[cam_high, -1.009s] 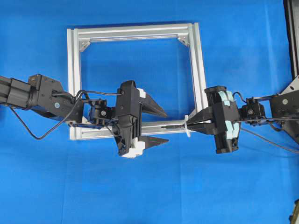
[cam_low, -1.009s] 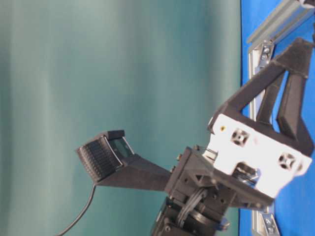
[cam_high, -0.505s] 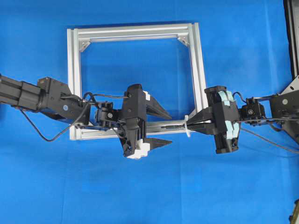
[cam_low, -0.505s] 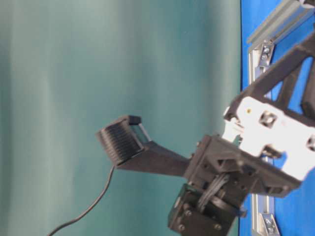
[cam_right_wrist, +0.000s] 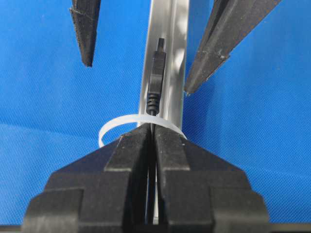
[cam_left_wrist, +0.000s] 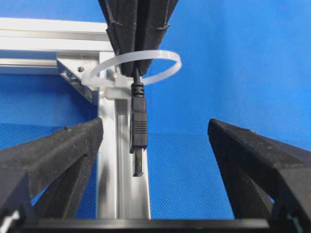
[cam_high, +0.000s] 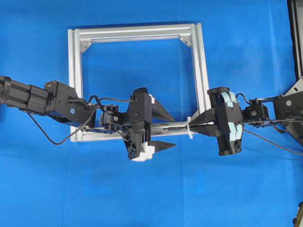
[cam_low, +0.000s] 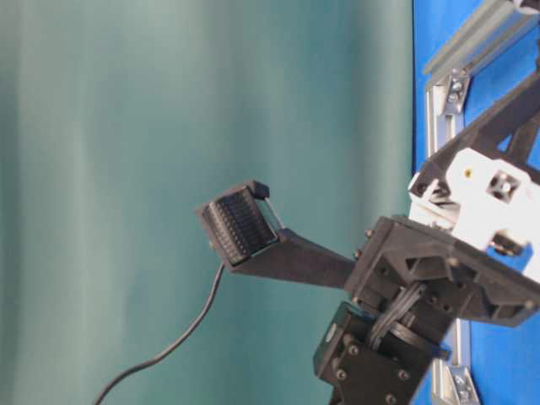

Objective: Insert the wire through the string loop located on the right side.
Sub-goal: 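Close the left gripper on the USB plug past the loop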

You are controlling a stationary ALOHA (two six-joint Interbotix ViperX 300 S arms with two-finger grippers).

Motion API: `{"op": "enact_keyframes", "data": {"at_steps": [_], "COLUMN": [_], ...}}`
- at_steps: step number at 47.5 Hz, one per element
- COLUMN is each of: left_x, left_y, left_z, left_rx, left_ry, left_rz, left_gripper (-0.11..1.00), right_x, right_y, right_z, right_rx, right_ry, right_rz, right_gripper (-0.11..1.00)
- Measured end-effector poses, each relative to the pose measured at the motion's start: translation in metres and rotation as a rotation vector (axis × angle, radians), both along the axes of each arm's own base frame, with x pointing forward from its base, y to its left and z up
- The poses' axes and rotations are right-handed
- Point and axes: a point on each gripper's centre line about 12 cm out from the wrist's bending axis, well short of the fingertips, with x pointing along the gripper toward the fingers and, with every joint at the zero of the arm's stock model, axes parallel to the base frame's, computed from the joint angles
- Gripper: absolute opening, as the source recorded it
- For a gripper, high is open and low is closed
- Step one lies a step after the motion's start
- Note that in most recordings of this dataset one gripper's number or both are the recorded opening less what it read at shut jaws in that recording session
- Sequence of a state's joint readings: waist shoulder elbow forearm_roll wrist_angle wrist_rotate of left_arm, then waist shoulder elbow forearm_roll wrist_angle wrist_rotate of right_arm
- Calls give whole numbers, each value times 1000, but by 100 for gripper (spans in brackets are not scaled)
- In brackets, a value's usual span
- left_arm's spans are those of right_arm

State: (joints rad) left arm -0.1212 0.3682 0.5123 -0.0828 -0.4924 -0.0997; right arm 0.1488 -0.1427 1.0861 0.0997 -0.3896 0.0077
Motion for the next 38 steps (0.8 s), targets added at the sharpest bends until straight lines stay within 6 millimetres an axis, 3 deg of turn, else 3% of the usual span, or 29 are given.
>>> {"op": "enact_keyframes", "data": {"at_steps": [15, 19, 26, 29, 38], "left_x": [0, 0, 0, 1, 1], "left_y": [1, 2, 4, 6, 7], "left_z": [0, 0, 0, 0, 1], "left_rx": [-2, -7, 0, 7, 11], "left_ry": [0, 1, 0, -1, -2], "left_rz": [3, 8, 9, 11, 11], "left_gripper": [85, 70, 24, 10, 8], "right_x": [0, 0, 0, 0, 0], "right_y": [0, 0, 0, 0, 0], "right_z": [0, 0, 0, 0, 0], "right_rx": [-1, -1, -1, -1, -1], "right_ry": [-2, 0, 1, 1, 0], "right_rz": [1, 1, 1, 1, 1], "right_gripper": [-3, -3, -3, -3, -3]}}
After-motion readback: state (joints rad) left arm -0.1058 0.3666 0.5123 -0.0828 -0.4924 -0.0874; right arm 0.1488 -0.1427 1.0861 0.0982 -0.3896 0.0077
